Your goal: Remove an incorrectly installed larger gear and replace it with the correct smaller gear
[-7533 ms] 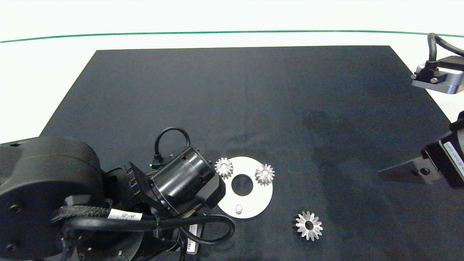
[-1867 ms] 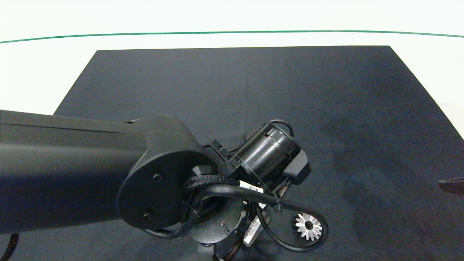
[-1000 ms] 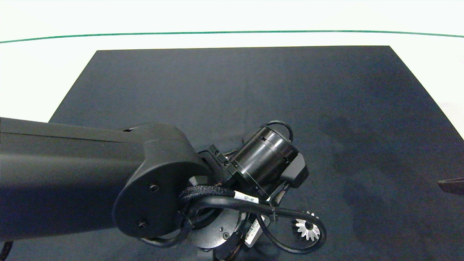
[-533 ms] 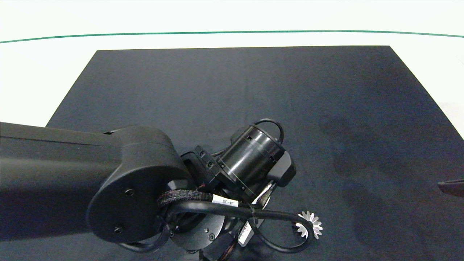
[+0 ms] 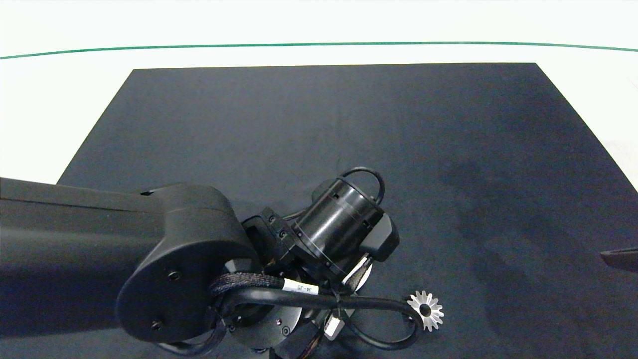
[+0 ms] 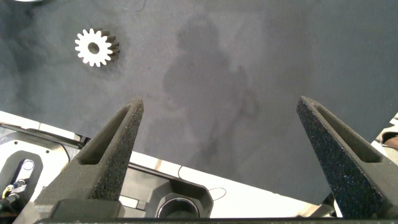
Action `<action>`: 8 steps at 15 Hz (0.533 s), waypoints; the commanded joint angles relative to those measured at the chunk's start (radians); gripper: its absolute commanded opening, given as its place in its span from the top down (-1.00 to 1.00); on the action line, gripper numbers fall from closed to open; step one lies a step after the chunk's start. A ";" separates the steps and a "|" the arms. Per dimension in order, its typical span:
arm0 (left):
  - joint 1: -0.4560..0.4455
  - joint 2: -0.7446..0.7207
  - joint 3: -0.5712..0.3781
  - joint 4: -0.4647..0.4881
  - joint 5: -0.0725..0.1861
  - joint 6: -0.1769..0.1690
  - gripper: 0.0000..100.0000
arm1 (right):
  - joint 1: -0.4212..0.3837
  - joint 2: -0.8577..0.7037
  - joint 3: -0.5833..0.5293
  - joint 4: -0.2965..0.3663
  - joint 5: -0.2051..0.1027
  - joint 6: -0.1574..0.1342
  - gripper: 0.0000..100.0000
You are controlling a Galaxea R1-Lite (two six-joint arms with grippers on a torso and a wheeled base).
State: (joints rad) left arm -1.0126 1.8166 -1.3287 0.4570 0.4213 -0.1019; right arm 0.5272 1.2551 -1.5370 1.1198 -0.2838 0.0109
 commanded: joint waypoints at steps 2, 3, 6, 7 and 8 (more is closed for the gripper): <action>0.000 -0.002 0.006 0.002 0.002 -0.001 0.92 | 0.000 0.001 0.003 0.006 -0.001 -0.002 -1.00; -0.001 -0.003 0.008 0.002 0.002 -0.001 -1.00 | 0.002 0.001 0.003 0.006 -0.001 -0.002 -1.00; -0.001 -0.003 0.008 0.002 0.002 -0.002 -1.00 | 0.002 0.001 0.003 0.005 -0.001 -0.002 -1.00; -0.001 -0.003 0.008 0.002 0.002 -0.002 -1.00 | 0.002 0.001 0.003 0.006 -0.001 -0.002 -1.00; -0.001 -0.005 0.008 0.003 0.002 -0.002 -1.00 | 0.002 0.000 0.003 0.006 -0.001 -0.002 -1.00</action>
State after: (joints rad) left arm -1.0140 1.8132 -1.3209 0.4570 0.4204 -0.1034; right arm 0.5291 1.2547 -1.5336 1.1194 -0.2838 0.0089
